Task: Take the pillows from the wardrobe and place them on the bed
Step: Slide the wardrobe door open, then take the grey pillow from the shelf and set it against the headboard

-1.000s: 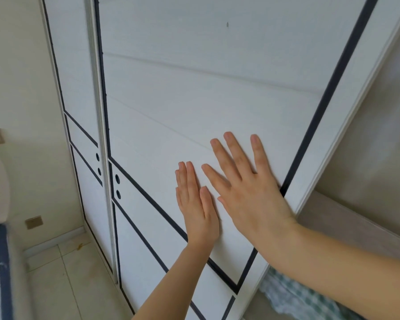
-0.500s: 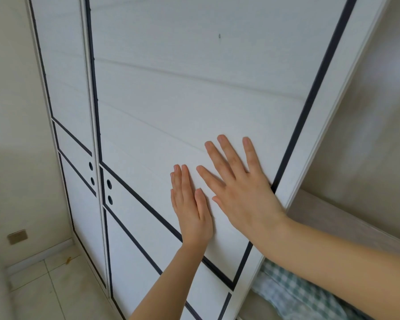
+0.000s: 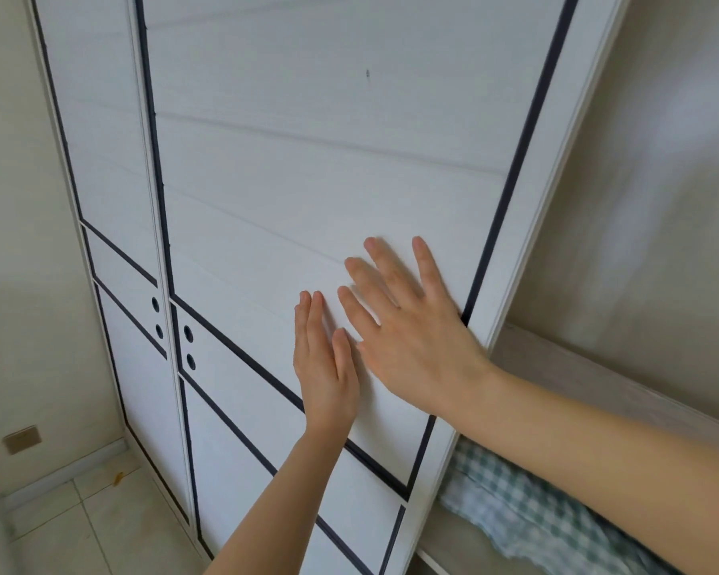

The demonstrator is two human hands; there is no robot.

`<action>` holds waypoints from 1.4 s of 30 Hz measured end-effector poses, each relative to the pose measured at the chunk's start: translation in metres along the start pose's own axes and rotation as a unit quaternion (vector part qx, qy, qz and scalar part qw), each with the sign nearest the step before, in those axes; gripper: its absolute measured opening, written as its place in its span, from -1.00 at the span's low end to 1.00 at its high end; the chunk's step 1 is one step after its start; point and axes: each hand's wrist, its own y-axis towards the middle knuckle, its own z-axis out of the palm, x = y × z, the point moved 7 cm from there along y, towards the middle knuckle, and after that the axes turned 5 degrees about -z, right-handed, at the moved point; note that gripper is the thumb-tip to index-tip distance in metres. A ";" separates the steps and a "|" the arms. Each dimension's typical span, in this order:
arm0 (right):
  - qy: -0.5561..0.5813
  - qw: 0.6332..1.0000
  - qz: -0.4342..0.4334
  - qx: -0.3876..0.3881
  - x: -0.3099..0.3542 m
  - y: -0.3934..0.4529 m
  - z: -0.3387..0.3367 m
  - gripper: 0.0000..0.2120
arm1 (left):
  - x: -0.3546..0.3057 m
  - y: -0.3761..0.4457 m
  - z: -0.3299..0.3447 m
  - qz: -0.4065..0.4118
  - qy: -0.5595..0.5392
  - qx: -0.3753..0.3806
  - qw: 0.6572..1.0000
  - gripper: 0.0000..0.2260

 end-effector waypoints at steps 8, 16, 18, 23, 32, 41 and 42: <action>0.162 0.971 -0.003 -0.177 -0.010 -0.037 -0.047 -0.69 | -0.034 -0.026 -0.032 -0.006 -0.040 -0.020 0.999 -0.73; 0.247 0.946 0.094 -0.190 -0.042 -0.142 -0.046 -0.74 | -0.110 -0.096 -0.012 0.139 -0.080 0.016 0.987 -0.80; 0.249 0.946 0.133 -0.158 -0.053 -0.170 -0.028 -0.74 | -0.122 -0.116 0.006 0.172 -0.089 0.050 0.980 -0.80; 0.212 0.952 0.216 -0.047 -0.075 -0.244 0.036 -0.73 | -0.119 -0.164 0.087 0.152 -0.086 0.235 0.956 -0.79; 0.211 0.911 0.289 0.203 -0.083 -0.361 0.145 -0.48 | -0.048 -0.219 0.208 -0.117 0.026 0.358 0.926 -0.76; 0.311 0.850 0.332 0.267 -0.150 -0.392 0.220 -0.52 | -0.038 -0.258 0.273 -0.382 -0.126 0.243 0.883 -0.16; 0.323 0.844 0.328 0.276 -0.155 -0.392 0.232 -0.50 | -0.042 -0.263 0.282 -0.396 -0.149 0.233 0.875 -0.10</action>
